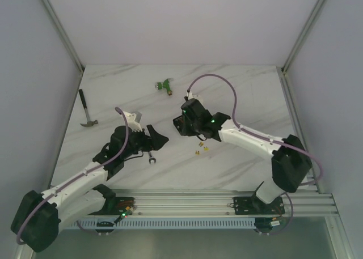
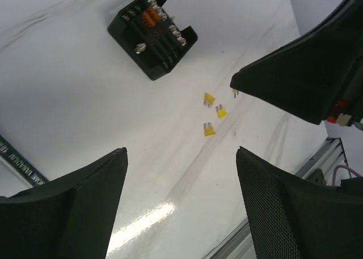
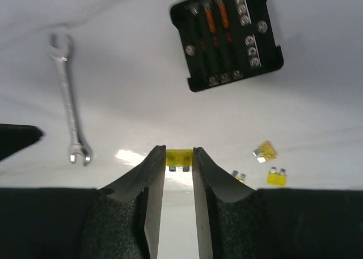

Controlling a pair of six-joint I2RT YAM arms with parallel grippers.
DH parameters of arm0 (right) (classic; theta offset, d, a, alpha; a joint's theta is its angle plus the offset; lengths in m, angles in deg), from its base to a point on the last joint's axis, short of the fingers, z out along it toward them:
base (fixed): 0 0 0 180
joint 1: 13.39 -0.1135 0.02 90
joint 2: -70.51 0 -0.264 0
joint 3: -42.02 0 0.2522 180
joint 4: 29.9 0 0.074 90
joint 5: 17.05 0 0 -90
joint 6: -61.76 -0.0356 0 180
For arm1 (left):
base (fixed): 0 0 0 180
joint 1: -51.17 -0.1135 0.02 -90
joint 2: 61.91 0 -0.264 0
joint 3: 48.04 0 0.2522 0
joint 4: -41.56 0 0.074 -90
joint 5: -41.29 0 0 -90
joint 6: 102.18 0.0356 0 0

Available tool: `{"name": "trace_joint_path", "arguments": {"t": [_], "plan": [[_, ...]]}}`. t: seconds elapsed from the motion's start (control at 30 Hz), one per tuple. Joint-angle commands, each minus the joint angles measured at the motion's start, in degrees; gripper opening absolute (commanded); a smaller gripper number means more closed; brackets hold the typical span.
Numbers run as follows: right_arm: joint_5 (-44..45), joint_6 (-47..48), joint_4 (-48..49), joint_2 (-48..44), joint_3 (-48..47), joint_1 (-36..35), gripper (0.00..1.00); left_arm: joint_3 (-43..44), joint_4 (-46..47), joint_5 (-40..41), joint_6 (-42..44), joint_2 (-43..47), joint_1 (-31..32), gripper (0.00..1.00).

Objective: Snap on the fuse box
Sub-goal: Pick up the fuse from the center of the board.

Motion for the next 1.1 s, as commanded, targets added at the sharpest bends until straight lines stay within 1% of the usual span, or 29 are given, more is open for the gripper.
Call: {"name": "trace_joint_path", "arguments": {"t": [0.0,0.23,0.37,0.47,0.57,0.73,1.0,1.07], "plan": [[0.3,-4.0,5.9,-5.6,2.6,-0.9,0.19,-1.8,9.5,4.1,0.3,1.2,3.0,0.84],[-0.5,-7.1,10.5,-10.5,5.0,-2.0,0.19,-3.7,20.5,8.8,2.7,-0.2,9.9,0.68],[-1.0,-8.7,12.9,-12.0,6.5,-2.4,0.19,-2.5,22.7,13.9,5.4,-2.2,14.3,0.6],[-1.1,-9.4,13.6,-12.8,7.0,-2.8,0.19,-1.5,23.8,16.5,6.2,-4.2,16.0,0.53],[-0.9,-9.9,14.1,-13.4,7.4,-3.1,0.19,-0.6,24.9,18.5,6.1,-6.1,16.8,0.5],[-0.7,-10.6,14.8,-14.5,8.6,-3.4,0.19,0.8,28.1,19.5,6.1,-9.0,18.0,0.47],[-1.0,-11.3,15.6,-15.1,9.6,-3.7,0.19,3.0,29.3,21.4,6.4,-12.4,19.2,0.42],[-1.0,-11.5,15.8,-15.3,10.0,-3.8,0.19,3.2,29.4,22.0,6.4,-12.7,19.4,0.39]]}}
